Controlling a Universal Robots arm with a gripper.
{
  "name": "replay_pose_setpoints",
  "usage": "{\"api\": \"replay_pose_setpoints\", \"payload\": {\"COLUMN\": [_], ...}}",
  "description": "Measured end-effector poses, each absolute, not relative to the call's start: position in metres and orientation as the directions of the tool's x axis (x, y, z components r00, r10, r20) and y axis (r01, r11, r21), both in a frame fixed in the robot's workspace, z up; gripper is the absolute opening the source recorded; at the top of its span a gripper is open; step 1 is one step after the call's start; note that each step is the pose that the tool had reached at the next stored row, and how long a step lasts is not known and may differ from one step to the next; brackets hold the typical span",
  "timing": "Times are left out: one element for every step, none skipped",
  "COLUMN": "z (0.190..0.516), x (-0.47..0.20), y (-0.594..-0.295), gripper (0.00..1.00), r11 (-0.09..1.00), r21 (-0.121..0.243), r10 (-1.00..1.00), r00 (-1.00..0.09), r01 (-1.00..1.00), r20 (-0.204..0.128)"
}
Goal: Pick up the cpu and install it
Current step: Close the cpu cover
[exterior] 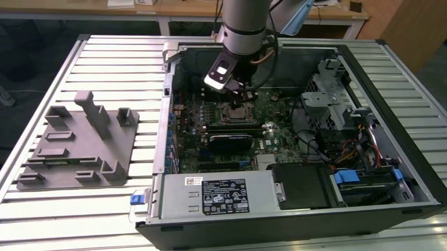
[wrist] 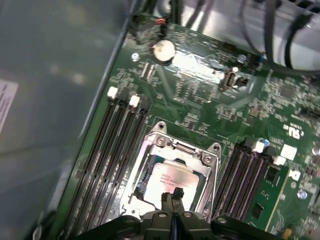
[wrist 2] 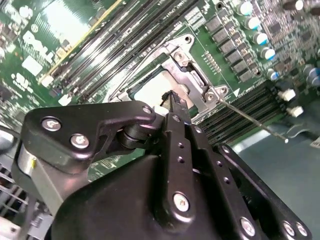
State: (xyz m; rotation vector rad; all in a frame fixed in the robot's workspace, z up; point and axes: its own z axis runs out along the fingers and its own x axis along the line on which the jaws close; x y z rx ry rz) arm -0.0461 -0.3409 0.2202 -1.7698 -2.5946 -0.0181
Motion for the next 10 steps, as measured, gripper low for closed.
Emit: {"api": "replay_pose_setpoints", "payload": {"z": [0.2201, 0.2200, 0.2199, 0.2198, 0.2198, 0.2197, 0.2196, 0.2196, 0.2195, 0.2194], "x": [-0.0461, -0.0461, -0.0461, -0.0460, -0.0461, -0.0461, -0.0461, -0.0461, -0.0461, -0.0461], "y": [-0.3409, -0.3409, -0.3409, -0.3409, -0.3409, -0.3409, -0.3409, -0.3409, -0.3409, -0.3409], "gripper": [0.11, 0.11, 0.11, 0.11, 0.11, 0.11, 0.11, 0.11, 0.11, 0.11], "r11": [0.383, 0.399, 0.416, 0.432, 0.448, 0.464, 0.480, 0.496, 0.511, 0.528], "r21": [0.009, 0.009, 0.008, 0.008, 0.007, 0.007, 0.006, 0.006, 0.006, 0.005], "r10": [0.924, 0.917, 0.910, 0.902, 0.894, 0.886, 0.877, 0.869, 0.859, 0.849], "r00": [-0.383, -0.399, -0.416, -0.432, -0.448, -0.464, -0.480, -0.496, -0.511, -0.528], "r01": [0.924, 0.917, 0.910, 0.902, 0.894, 0.886, 0.877, 0.869, 0.859, 0.849], "r20": [0.007, 0.006, 0.005, 0.005, 0.004, 0.003, 0.002, 0.001, 0.000, -0.001]}}
